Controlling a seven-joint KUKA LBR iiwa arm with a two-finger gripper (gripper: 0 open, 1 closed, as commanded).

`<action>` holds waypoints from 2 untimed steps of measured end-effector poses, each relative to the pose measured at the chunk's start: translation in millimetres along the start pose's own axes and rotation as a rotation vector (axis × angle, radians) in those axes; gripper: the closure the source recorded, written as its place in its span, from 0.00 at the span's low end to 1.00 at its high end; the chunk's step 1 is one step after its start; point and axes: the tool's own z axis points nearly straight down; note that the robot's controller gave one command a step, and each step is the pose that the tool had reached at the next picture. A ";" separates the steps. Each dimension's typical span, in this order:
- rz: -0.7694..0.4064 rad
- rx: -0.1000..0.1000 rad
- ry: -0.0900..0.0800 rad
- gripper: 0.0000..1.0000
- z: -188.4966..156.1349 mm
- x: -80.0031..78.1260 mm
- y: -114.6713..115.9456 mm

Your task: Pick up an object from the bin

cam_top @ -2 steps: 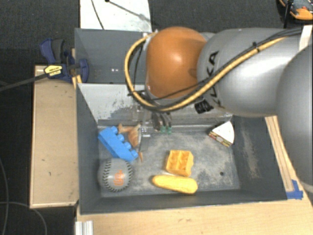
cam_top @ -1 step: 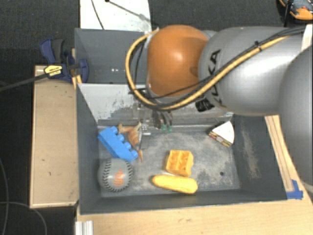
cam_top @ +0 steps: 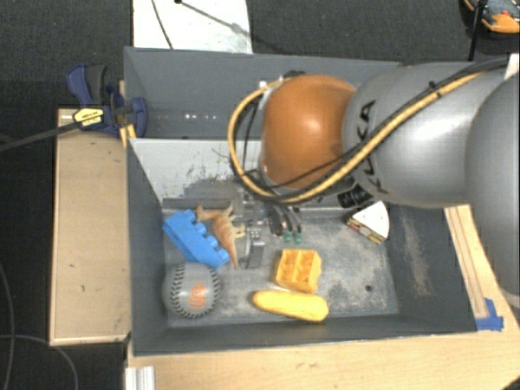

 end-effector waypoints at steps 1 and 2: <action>-0.061 0.003 0.010 0.00 -14.6 7.5 -17.0; -0.128 0.000 -0.008 0.00 -5.8 15.7 -52.9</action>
Offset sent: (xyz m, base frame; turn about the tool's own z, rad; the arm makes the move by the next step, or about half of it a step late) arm -0.0246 -0.0721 -0.0161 -0.1485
